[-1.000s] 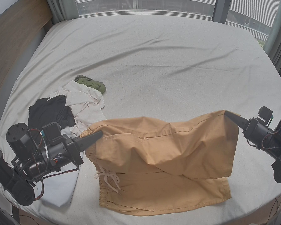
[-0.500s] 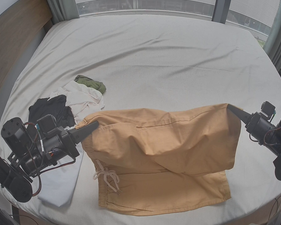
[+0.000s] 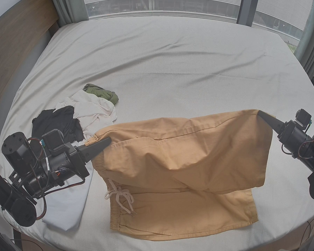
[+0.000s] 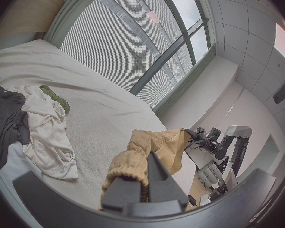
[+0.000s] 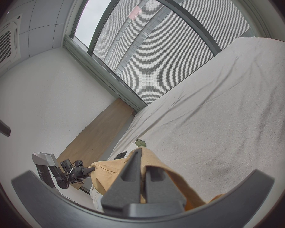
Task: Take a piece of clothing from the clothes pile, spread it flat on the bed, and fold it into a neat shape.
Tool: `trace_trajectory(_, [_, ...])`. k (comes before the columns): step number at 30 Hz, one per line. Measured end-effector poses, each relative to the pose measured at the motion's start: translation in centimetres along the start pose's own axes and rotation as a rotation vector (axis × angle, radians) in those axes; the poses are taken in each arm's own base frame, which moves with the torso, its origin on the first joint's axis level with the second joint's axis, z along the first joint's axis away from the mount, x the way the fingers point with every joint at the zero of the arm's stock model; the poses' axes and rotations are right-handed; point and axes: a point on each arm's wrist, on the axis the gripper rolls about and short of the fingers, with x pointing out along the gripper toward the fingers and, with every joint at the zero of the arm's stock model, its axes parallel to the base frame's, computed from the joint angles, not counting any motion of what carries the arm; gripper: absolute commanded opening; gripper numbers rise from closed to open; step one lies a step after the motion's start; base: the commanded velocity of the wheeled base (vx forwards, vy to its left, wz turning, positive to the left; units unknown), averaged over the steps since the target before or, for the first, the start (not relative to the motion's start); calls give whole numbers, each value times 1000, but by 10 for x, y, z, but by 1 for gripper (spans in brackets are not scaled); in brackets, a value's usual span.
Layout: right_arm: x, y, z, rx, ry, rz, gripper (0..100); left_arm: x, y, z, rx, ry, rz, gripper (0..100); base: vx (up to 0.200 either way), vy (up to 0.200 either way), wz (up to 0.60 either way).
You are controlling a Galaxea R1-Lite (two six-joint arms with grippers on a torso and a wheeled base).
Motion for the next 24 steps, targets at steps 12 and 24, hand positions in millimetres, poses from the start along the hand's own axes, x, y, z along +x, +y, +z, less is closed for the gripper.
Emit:
trace_trajectory(12, [-4,-3,12,-11,-41,-15,0,0,2,6,11,-25,4,0,0,0,0])
trace_trajectory(24, [-6,-3,18,-21,-59,-13,0,-3,11,19,34,-71,35,0,0,0,0])
